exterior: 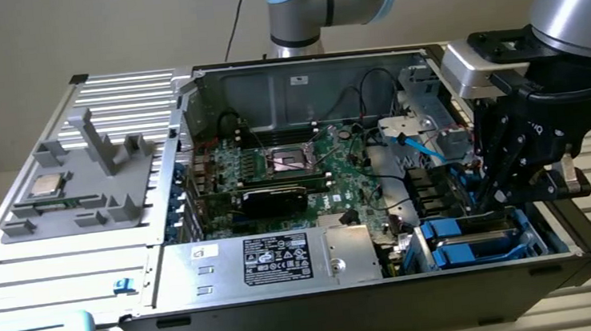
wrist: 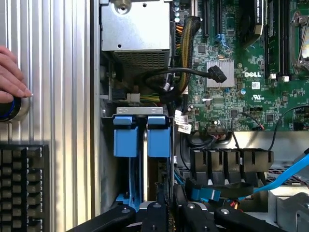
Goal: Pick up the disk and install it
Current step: 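Insert the first disk wire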
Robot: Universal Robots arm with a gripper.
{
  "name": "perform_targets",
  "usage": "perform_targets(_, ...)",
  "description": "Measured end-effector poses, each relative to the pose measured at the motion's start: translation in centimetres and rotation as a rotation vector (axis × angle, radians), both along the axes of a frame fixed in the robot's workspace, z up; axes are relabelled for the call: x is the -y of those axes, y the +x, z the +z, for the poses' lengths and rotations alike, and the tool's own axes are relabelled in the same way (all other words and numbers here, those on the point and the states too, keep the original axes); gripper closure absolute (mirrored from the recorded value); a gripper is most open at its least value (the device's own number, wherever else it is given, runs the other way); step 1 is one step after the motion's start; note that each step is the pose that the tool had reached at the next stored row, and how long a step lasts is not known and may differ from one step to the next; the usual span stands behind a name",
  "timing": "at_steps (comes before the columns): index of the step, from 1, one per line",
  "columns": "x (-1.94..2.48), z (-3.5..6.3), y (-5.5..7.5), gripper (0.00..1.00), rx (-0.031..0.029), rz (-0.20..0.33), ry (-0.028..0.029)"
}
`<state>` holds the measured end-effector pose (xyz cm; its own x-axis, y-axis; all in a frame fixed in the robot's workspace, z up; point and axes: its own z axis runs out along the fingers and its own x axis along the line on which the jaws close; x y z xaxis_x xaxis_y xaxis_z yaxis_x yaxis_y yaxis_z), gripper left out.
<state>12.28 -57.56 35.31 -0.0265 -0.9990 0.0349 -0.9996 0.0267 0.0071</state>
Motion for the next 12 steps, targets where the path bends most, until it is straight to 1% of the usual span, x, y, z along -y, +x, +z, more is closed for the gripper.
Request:
perform_targets(3,-0.02,-0.07,-0.01,0.84,0.0001,-0.002,-0.0015)
perform_targets(9,-0.01,-0.19,-0.15,0.84,0.0005,-0.003,-0.0013)
perform_targets(11,-0.01,-0.25,-0.25,0.84,0.0055,-0.003,-0.0015)
perform_targets(12,-0.02,-0.27,-0.25,0.84,0.0063,-0.003,-0.0018)
